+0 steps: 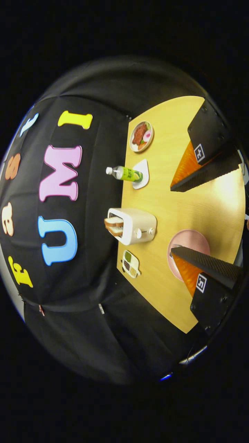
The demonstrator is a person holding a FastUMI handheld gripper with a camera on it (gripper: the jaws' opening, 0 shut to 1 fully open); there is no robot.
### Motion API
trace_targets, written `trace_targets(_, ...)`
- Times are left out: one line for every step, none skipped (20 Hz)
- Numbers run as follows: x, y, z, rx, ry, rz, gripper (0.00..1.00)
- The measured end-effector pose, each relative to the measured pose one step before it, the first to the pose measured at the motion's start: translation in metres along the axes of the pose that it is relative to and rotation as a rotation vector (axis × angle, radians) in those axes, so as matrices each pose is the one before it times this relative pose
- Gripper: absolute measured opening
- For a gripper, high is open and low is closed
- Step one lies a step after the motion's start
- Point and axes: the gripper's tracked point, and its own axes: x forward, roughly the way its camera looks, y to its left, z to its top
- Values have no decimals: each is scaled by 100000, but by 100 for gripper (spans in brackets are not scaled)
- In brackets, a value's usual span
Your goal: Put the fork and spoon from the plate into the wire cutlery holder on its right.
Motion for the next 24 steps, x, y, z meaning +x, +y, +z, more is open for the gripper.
trace_targets(733, 865, -792, -2223, 2700, 1255, 99)
trace_targets(565, 721, -828, -2424, 3052, 1386, 99)
trace_targets(666, 802, -740, -1815, 2573, 1681, 99)
trace_targets(690, 909, -856, -1595, 2776, 1531, 99)
trace_targets(619, 811, -821, -948, 2613, 1599, 99)
trace_targets(863, 817, -682, -526, 2734, 1828, 99)
trace_targets(867, 1020, -632, -77, 2633, 2912, 99)
trace_targets(770, 846, -566, 6, 2510, 2125, 98)
trace_targets(827, 385, -492, -329, 2160, 502, 93)
trace_targets(980, 137, -469, -573, 1970, -30, 91)
trace_targets(938, 309, -518, -826, 2223, 336, 89)
trace_targets(1135, 306, -660, -637, 2751, 381, 89)
trace_targets(983, 180, -560, 116, 2586, 176, 88)
trace_targets(918, 188, -515, 468, 2271, 235, 87)
trace_targets(828, 50, -353, 354, 2318, -99, 87)
trace_targets(880, -100, -250, 233, 1715, -454, 86)
trace_targets(848, -96, -378, 257, 1937, -427, 86)
trace_targets(836, -206, -475, 453, 2168, -709, 86)
trace_targets(587, -80, -381, 1163, 2084, -268, 82)
trace_targets(445, 51, -380, 752, 1830, -216, 76)
trace_targets(641, 64, -331, 351, 1579, -341, 67)
trace_targets(354, 123, -170, 797, 1206, 681, 65)
trace_targets(349, 166, -177, 499, 1060, 84, 61)
trace_targets(247, 134, -200, 339, 1319, 287, 60)
